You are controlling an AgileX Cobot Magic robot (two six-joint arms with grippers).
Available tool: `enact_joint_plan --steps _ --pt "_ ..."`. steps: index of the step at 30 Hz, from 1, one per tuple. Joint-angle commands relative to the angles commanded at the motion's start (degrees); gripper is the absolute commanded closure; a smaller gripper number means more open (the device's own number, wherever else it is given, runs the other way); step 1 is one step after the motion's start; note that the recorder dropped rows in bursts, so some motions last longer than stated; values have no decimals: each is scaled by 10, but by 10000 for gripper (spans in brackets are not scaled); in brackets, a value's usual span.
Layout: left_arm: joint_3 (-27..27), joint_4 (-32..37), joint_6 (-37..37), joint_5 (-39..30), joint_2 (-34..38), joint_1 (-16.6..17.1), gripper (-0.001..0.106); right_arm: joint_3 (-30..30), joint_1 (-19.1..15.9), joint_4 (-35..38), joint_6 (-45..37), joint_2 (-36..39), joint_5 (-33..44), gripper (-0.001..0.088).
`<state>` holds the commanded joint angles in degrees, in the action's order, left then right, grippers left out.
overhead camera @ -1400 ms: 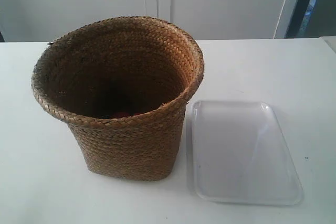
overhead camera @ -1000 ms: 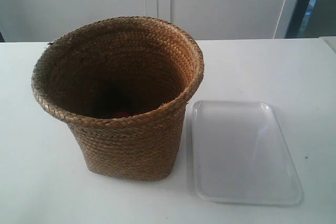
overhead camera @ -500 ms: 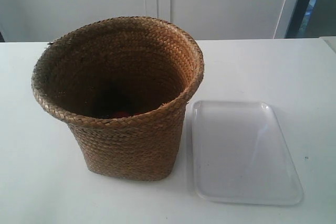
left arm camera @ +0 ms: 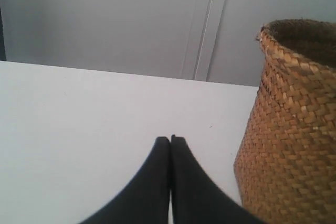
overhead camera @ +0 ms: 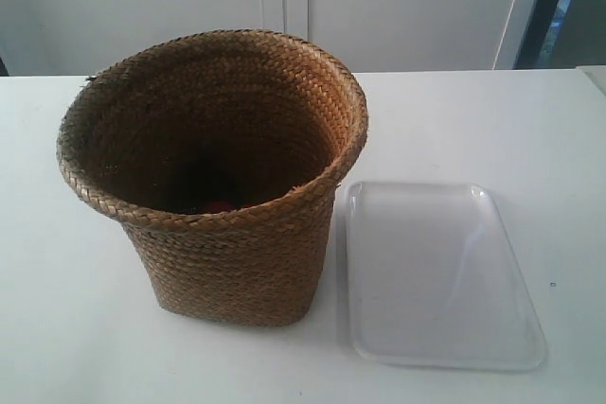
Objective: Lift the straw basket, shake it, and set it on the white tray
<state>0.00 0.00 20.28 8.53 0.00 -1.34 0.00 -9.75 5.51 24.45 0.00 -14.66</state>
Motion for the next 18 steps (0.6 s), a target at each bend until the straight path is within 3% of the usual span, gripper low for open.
enact_joint_plan --steps 8,13,16,18 --pt "0 0 55 89 0 0 1053 0 0 0 21 0 -39 868" --pt "-8 7 43 196 0 0 1053 0 0 3 194 0 -176 868" --pt "-74 10 -18 179 18 0 1053 -63 0 19 154 2 -167 868" --pt "-146 7 -63 149 60 0 1053 -127 0 46 97 38 -131 868"
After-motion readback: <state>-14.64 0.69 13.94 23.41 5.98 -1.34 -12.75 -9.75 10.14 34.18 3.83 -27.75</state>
